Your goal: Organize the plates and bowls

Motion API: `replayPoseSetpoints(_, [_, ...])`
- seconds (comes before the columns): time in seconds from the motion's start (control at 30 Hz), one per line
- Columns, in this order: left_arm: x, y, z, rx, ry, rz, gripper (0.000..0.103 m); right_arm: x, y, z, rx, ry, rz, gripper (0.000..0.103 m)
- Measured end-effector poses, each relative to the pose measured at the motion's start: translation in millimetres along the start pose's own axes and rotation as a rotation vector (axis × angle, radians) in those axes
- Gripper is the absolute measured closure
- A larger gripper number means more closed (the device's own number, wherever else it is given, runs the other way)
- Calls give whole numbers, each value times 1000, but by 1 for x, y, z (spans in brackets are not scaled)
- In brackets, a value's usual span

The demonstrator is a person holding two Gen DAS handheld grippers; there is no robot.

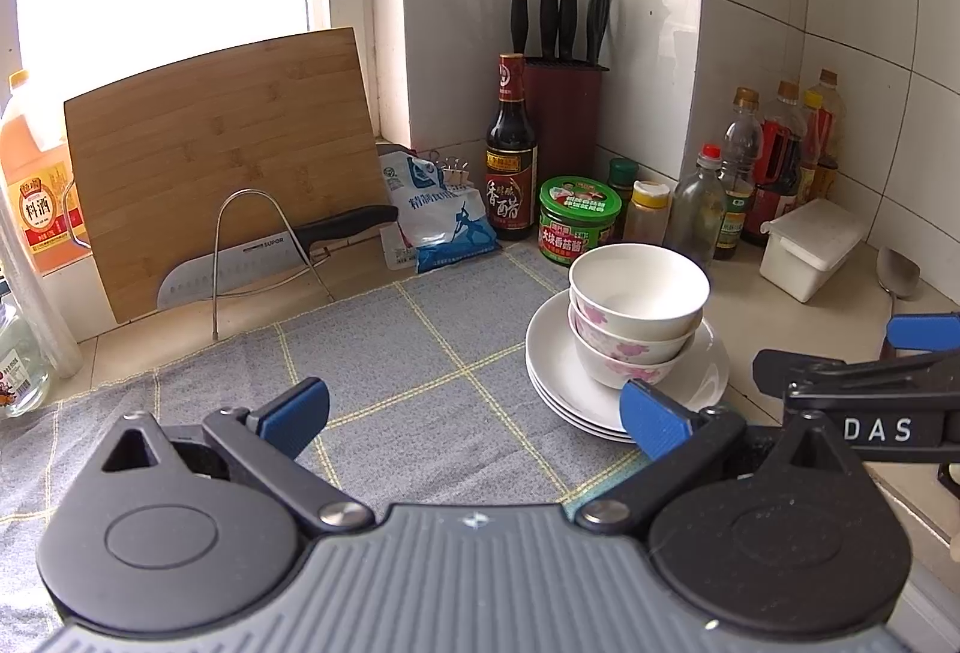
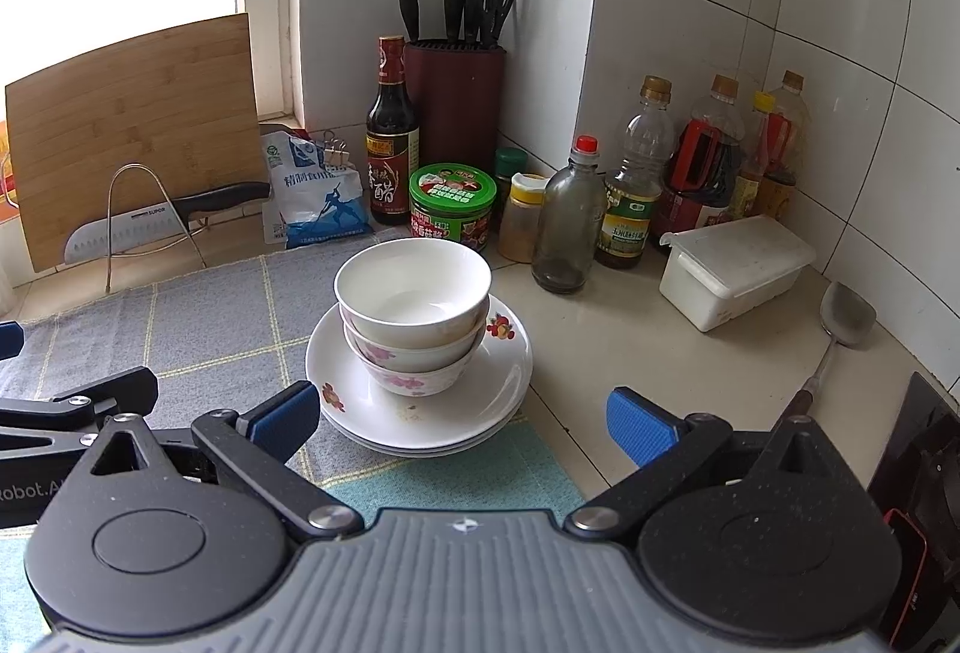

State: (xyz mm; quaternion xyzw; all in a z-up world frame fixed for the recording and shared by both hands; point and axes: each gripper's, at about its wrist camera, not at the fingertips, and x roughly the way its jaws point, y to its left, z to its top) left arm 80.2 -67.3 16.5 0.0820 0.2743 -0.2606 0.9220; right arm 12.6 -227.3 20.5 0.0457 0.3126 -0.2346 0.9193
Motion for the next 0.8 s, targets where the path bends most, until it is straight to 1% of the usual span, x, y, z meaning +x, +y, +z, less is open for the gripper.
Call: replayPoseSetpoints(0.8, [2, 1, 3, 7, -5, -4, 1, 0, -1, 3, -6, -7, -20, 0])
